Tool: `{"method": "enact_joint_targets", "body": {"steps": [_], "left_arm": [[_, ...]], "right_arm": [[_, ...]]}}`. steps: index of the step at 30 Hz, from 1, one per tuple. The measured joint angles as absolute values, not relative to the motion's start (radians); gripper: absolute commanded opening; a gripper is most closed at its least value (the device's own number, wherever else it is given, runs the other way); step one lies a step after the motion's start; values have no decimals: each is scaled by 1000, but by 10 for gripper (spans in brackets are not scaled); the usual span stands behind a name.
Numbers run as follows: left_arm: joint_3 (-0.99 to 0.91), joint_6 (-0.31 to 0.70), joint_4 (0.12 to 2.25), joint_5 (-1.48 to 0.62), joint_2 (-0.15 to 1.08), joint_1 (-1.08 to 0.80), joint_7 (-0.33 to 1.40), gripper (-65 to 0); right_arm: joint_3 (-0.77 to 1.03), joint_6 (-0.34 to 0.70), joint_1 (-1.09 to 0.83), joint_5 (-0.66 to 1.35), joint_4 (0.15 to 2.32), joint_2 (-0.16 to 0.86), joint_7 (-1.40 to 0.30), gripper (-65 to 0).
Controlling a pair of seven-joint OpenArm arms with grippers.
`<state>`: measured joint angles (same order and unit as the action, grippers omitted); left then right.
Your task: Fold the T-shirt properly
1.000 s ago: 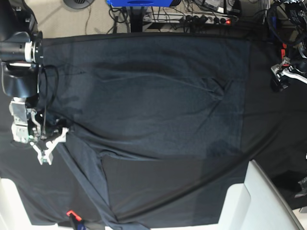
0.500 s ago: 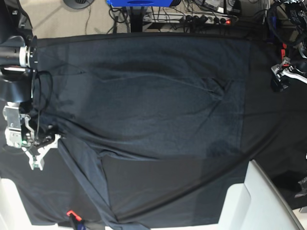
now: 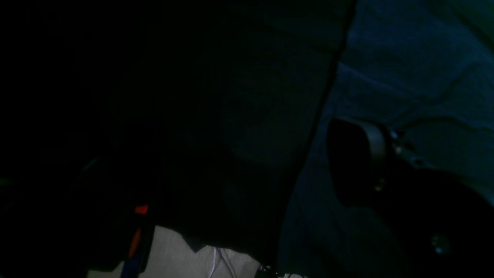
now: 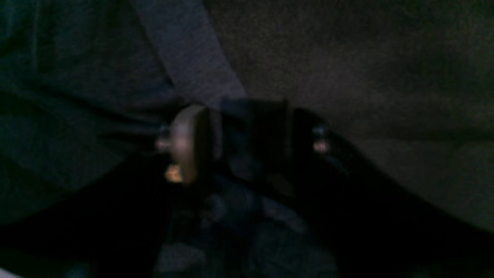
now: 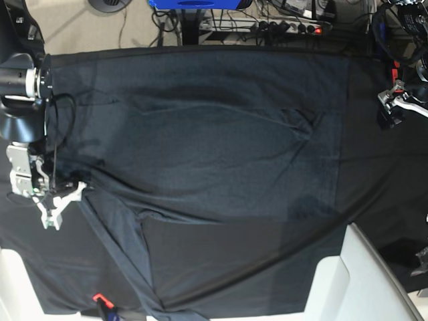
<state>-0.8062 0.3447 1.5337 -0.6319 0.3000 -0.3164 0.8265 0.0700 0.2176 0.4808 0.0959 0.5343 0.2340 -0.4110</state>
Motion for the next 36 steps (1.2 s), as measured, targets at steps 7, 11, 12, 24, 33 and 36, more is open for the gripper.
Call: {"method": "enact_joint_targets", "body": {"steps": [7, 11, 12, 24, 33, 36], "left_arm": [[-805, 345, 1533, -632, 300, -302, 826, -12], [-803, 345, 1533, -628, 300, -304, 826, -12], [-802, 345, 1533, -610, 300, -302, 826, -12], [-636, 345, 1531, -412, 298, -179, 826, -12], [-520, 345, 1404, -415, 293, -88, 826, -12], [-529, 341, 1369, -402, 275, -71, 825, -12]], "right_arm": [[70, 217, 481, 96, 535, 232, -411, -635], [70, 217, 450, 88, 606, 229, -435, -641], [91, 217, 432, 89, 638, 225, -440, -641], [179, 218, 384, 78, 849, 187, -561, -636], [179, 217, 384, 77, 847, 167, -561, -633], [179, 218, 384, 77, 847, 163, -561, -581]]}}
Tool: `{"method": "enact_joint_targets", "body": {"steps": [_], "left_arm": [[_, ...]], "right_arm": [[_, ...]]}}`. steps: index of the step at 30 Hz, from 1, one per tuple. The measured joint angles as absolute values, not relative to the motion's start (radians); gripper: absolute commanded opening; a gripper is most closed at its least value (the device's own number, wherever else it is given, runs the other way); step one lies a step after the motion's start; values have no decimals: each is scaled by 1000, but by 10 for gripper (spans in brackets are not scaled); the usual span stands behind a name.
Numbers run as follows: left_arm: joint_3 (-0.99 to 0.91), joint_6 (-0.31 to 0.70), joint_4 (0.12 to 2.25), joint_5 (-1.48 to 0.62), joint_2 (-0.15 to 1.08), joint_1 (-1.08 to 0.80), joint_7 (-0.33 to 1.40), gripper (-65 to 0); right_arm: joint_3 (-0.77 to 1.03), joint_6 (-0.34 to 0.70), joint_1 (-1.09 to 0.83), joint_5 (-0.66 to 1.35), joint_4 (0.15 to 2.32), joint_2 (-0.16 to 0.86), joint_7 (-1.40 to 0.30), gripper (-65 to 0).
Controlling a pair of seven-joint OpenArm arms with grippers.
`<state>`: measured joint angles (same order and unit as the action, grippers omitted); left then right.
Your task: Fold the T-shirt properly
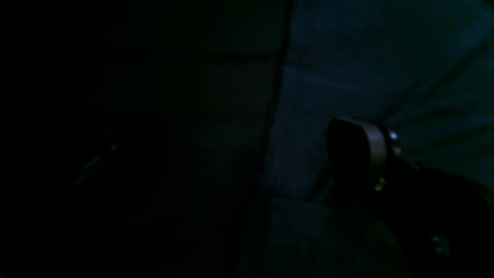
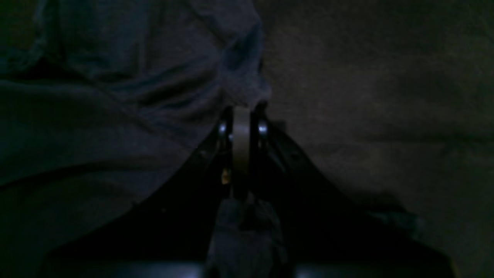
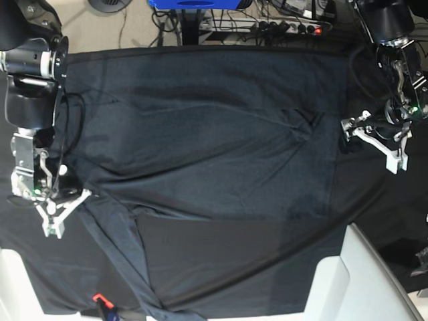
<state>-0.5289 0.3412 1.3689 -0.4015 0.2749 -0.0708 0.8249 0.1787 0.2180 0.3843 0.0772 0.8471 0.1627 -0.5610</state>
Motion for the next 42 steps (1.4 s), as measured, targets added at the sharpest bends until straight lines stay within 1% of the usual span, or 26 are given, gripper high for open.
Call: {"method": "enact_joint_targets", "body": {"steps": [3, 5, 6, 14, 24, 27, 32, 35, 38, 42], "left_arm": [[-522, 345, 1368, -413, 263, -68, 823, -12], [-522, 345, 1368, -414, 264, -69, 823, -12], [-524, 341, 1368, -411, 264, -70, 823, -12], [-534, 342, 1372, -412, 292, -98, 820, -12], [-534, 342, 1383, -411, 300, -120, 823, -12], [-534, 342, 1383, -411, 301, -120, 823, -12], [-534, 342, 1383, -411, 302, -120, 823, -12], [-534, 342, 1383, -411, 302, -120, 823, -12], [-534, 342, 1383, -411, 302, -120, 823, -12], [-534, 342, 1383, -412, 302, -119, 823, -12]], "right_arm": [[179, 218, 384, 76, 847, 163, -561, -453], [179, 217, 384, 76, 847, 166, -562, -402], [180, 217, 384, 77, 847, 168, -562, -396], [180, 210, 386, 74, 789, 235, -555, -395], [183, 210, 376, 78, 781, 229, -556, -393], [184, 218, 353, 77, 822, 223, -566, -393], [187, 217, 303, 83, 968, 223, -588, -393], [220, 217, 300, 88, 983, 220, -633, -393], [258, 216, 281, 80, 982, 223, -633, -393], [262, 217, 254, 78, 982, 226, -640, -393]]}}
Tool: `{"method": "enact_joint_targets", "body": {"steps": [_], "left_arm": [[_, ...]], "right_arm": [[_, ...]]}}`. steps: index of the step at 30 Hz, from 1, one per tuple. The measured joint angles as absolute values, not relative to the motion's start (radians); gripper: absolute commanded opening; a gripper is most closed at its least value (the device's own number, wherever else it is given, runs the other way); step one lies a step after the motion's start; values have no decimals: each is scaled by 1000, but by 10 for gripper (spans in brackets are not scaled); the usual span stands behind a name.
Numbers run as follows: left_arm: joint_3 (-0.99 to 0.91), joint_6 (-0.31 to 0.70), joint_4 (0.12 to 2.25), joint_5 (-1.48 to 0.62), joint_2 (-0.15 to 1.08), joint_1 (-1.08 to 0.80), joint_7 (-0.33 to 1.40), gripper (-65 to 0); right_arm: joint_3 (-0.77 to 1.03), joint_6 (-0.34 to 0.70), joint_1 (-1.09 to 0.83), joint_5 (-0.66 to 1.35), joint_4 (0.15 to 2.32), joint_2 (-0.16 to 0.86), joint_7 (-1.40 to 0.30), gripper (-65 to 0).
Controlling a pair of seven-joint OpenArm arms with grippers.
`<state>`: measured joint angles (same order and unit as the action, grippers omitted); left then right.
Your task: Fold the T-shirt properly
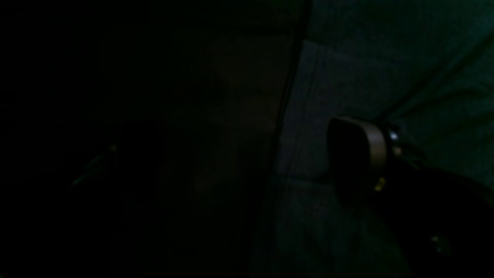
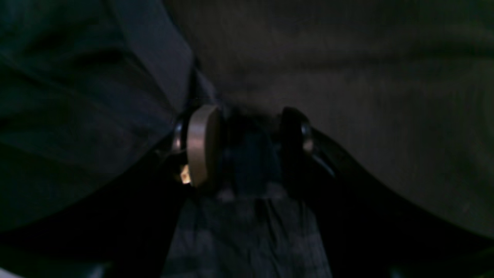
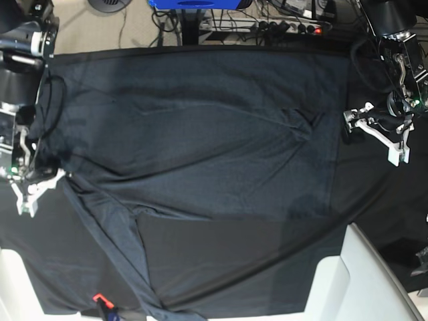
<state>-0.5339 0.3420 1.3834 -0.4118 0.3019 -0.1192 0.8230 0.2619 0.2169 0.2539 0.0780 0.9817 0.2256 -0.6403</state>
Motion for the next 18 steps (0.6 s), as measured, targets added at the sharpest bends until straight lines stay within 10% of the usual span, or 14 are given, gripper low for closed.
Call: {"method": "enact_joint_targets", "body": {"steps": [7, 13, 18], "left_arm": [[-534, 345, 1383, -411, 302, -120, 823, -12], [-534, 345, 1383, -411, 302, -120, 823, -12], [-534, 345, 1383, -411, 302, -120, 823, -12]], "right_arm": [[260, 217, 243, 78, 982, 221, -640, -390], [259, 217, 243, 77, 982, 221, -640, -243], [258, 217, 246, 78, 982, 221, -640, -278]]}}
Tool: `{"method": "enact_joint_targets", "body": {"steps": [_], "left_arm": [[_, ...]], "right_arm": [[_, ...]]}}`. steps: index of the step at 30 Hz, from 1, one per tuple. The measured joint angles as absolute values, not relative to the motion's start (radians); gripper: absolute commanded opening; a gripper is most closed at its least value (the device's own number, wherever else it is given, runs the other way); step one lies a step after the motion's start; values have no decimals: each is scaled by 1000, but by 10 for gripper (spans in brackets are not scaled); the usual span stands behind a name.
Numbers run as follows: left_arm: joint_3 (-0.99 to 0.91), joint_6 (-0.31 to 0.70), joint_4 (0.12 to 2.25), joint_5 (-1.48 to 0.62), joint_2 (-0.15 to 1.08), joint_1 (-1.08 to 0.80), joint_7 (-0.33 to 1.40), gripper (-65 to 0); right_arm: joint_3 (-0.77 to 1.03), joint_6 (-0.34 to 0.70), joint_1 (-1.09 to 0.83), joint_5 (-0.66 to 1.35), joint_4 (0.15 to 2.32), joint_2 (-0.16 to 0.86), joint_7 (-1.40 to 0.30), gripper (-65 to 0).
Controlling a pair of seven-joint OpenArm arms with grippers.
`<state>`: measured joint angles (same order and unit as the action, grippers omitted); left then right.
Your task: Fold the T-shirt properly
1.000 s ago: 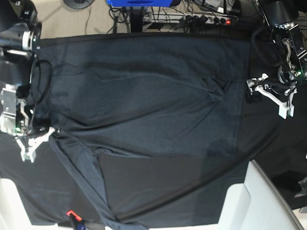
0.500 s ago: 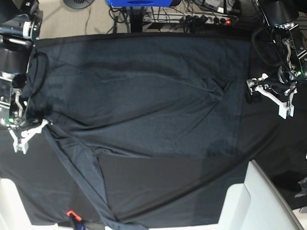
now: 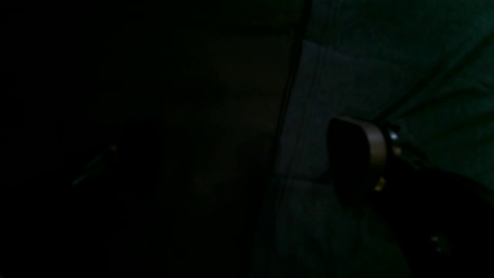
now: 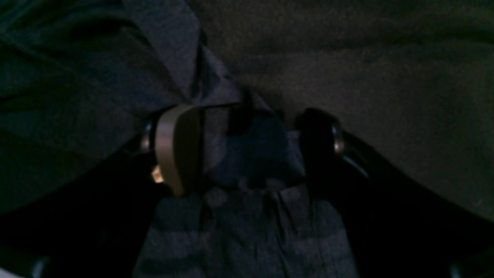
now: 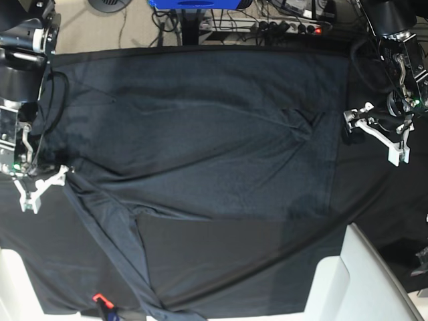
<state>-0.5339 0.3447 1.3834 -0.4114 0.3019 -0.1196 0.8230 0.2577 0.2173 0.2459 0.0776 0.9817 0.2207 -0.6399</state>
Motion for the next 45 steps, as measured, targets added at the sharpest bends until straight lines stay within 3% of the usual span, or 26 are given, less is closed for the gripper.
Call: {"method": "enact_joint_targets", "body": {"steps": [28, 30, 33, 35, 41, 45], "left_arm": [[-534, 345, 1379, -411, 302, -119, 823, -12], [-534, 345, 1379, -411, 302, -118, 823, -12], [-534, 345, 1379, -411, 302, -115, 823, -12], [-534, 345, 1379, -411, 302, -114, 823, -12], [-529, 341, 1377, -411, 302, -101, 826, -12], [-527, 342, 1307, -412, 303, 6, 823, -12]], "right_arm": [[257, 217, 412, 77, 679, 221, -506, -285], [257, 218, 413, 78, 679, 221, -500, -345], [257, 218, 412, 78, 679, 221, -501, -510], [257, 218, 412, 78, 678, 221, -500, -572], [257, 218, 416, 77, 678, 225, -500, -579], [257, 218, 420, 76, 680, 227, -499, -582]]}}
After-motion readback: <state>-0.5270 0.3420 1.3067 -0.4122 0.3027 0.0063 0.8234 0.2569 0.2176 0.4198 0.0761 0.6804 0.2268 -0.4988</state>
